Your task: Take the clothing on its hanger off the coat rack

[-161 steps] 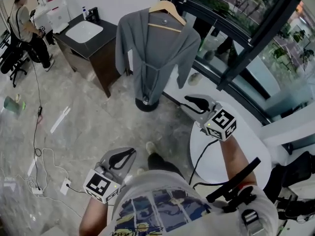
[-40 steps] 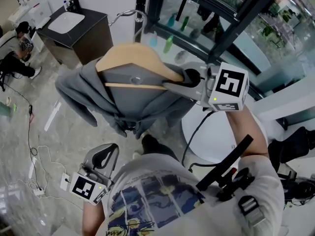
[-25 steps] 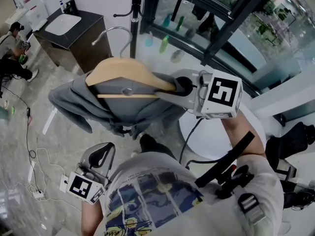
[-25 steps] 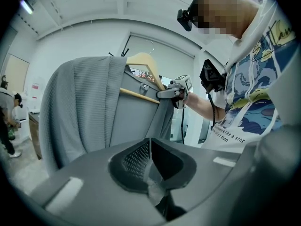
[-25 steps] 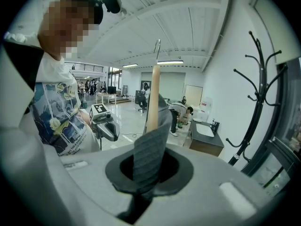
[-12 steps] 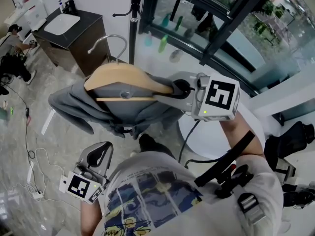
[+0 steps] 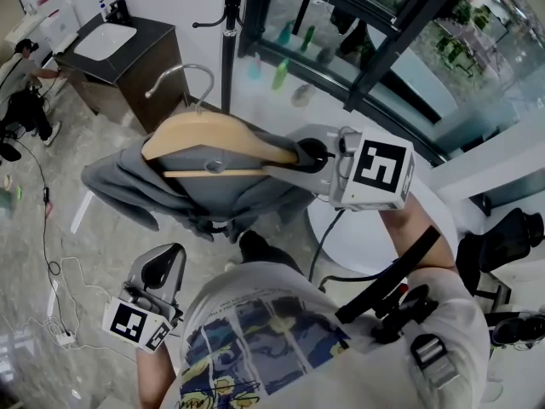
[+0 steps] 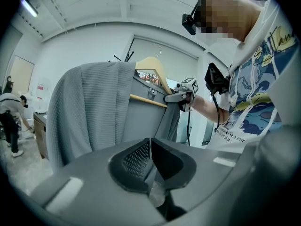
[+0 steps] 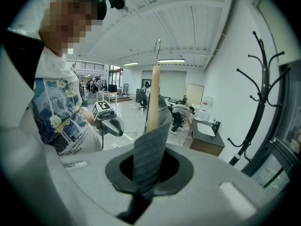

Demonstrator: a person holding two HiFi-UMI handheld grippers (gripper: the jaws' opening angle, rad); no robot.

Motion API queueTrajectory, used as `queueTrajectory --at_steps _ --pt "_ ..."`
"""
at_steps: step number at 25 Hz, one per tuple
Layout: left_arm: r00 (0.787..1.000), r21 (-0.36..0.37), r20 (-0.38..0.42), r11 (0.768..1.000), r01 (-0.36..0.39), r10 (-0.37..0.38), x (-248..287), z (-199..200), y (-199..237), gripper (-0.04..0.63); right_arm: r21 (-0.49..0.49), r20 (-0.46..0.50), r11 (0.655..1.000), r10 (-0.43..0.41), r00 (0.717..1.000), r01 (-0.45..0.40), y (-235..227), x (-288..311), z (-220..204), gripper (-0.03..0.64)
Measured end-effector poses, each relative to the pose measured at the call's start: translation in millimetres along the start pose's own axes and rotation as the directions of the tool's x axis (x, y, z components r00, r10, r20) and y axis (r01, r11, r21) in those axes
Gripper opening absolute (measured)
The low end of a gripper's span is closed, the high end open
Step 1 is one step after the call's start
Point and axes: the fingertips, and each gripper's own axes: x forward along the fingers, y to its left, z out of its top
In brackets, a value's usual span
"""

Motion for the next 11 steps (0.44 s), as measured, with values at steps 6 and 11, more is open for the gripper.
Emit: queueTrajectory --at_steps 6,11 --pt "1.0 0.002 -0.004 1.0 0.01 -0.01 -2 -6 -5 0.015 -0.008 -0.004 1.0 -0.001 1.0 0.001 6 1 -2 -0.008" --pt "1.0 -0.001 -0.007 1.0 0.007 -0.007 7 -2 1 0.015 -0.013 -0.01 1.0 0.002 1.0 -0.002 -5 0 -3 -0.008"
